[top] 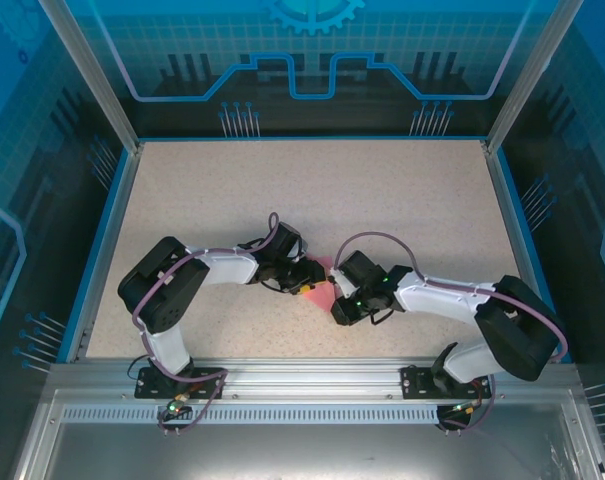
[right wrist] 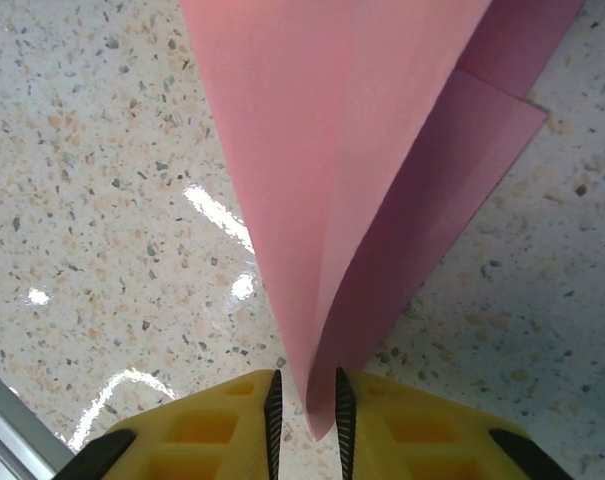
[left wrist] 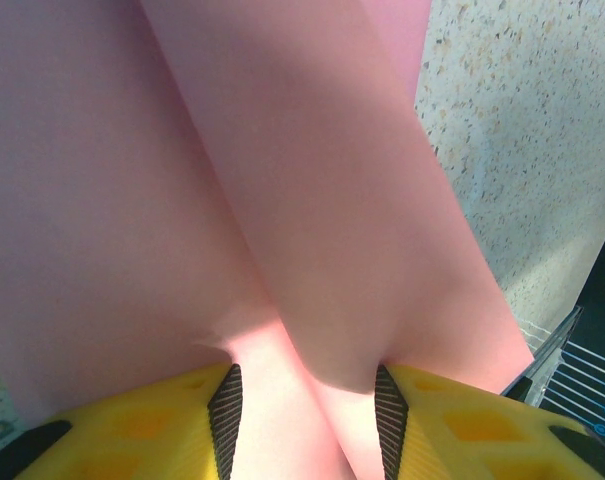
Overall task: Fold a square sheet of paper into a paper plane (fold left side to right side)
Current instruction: Fourth fold the wing at the center of the table.
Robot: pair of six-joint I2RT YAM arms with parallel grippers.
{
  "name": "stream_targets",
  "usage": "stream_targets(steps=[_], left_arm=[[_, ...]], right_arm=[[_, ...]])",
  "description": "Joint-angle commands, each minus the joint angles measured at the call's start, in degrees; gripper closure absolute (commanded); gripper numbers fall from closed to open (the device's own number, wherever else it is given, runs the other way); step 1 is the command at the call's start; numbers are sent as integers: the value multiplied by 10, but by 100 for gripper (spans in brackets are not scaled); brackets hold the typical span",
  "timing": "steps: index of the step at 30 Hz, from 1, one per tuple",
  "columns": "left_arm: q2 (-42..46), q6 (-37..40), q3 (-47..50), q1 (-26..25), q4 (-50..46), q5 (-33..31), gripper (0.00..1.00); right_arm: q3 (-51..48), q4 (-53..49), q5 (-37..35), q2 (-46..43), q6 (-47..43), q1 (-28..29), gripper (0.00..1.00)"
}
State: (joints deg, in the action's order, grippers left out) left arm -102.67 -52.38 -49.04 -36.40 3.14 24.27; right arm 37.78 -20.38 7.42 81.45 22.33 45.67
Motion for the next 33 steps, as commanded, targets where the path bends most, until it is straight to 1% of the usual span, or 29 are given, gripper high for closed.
stream_targets(steps=[1, 4, 22, 25, 30, 33], left_arm=[[6, 10, -3, -3, -30, -12, 57], [6, 10, -3, -3, -31, -12, 57], [9, 12, -2, -3, -34, -15, 57], [10, 13, -2, -3, -38, -17, 57], [14, 16, -2, -3, -41, -18, 57], [14, 16, -3, -3, -42, -18, 57]], right_arm=[[14, -15, -6, 10, 4, 12, 78], [13, -14, -7, 11, 4, 13, 80], [5, -20, -1, 20, 6, 13, 85], [4, -18, 6, 22, 7, 10, 88], [6, -21, 9, 22, 3, -1, 90], [6, -17, 25, 18, -2, -8, 92]])
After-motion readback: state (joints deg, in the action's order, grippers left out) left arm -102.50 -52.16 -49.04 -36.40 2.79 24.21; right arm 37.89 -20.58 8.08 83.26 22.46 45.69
